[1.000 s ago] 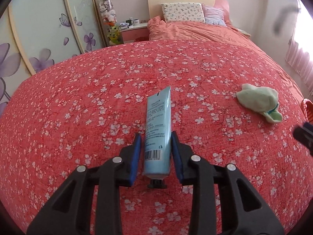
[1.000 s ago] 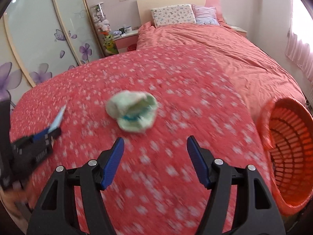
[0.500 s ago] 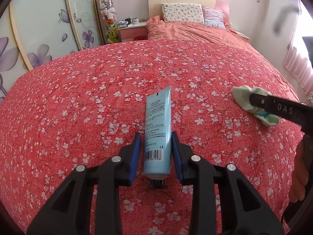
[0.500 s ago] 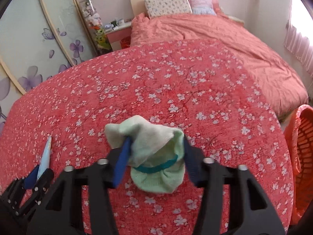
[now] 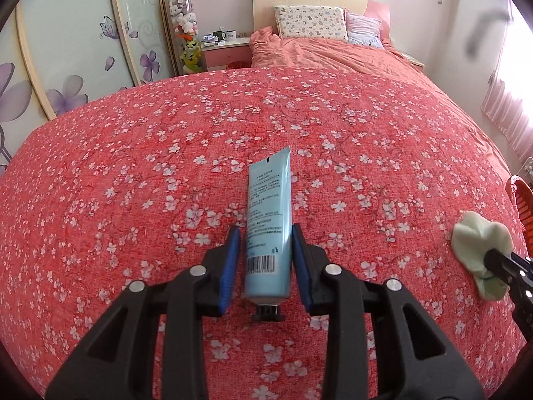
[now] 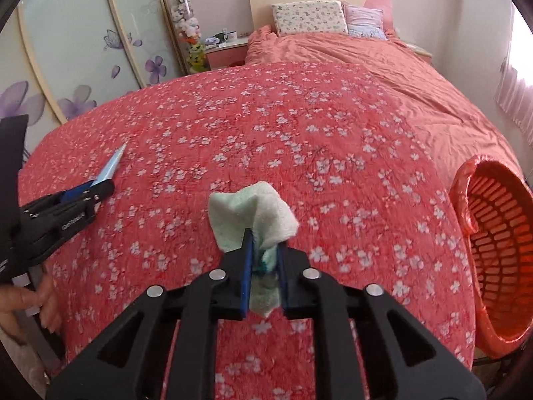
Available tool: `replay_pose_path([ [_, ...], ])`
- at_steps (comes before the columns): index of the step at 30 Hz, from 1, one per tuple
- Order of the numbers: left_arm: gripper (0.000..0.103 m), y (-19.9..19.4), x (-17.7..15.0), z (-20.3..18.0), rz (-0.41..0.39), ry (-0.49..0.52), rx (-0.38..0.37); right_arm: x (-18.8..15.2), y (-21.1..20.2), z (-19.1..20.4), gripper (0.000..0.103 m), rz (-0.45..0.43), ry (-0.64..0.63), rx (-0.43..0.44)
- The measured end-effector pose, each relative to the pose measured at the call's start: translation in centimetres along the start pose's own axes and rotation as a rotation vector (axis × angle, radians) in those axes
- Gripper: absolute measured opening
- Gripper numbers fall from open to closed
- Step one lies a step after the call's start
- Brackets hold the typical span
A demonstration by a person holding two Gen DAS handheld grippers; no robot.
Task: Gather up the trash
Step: 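Grasp and lift the mint-green cloth with the right tool while the left tool holds the tube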
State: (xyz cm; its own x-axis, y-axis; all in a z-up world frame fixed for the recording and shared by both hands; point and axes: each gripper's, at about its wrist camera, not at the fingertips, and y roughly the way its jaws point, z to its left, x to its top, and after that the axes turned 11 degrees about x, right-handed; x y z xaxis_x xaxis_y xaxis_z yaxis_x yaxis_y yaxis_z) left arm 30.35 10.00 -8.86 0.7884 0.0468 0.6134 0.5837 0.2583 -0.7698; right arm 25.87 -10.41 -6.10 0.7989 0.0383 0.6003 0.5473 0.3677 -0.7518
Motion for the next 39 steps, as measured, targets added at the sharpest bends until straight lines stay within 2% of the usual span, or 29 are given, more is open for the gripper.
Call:
replay_pose_path([
  [2, 0.032, 0.0, 0.0, 0.0, 0.0, 0.0, 0.0, 0.3, 0.2, -0.1, 0.035, -0.009, 0.021, 0.002],
  [3, 0.032, 0.0, 0.0, -0.1, 0.0, 0.0, -0.001, 0.5, 0.4, -0.1, 0.037, -0.008, 0.028, 0.004],
  [7, 0.032, 0.0, 0.0, -0.1, 0.0, 0.0, -0.001, 0.7, 1.8, 0.3, 0.037, 0.008, 0.029, -0.032],
  [13, 0.032, 0.0, 0.0, 0.0, 0.0, -0.001, -0.002, 0.3, 1.8, 0.5, 0.034, -0.014, -0.007, -0.075],
  [39, 0.033, 0.7, -0.2, 2.0, 0.002, -0.056, -0.077, -0.3, 1.1, -0.8, 0.038, -0.037, 0.03, -0.047],
])
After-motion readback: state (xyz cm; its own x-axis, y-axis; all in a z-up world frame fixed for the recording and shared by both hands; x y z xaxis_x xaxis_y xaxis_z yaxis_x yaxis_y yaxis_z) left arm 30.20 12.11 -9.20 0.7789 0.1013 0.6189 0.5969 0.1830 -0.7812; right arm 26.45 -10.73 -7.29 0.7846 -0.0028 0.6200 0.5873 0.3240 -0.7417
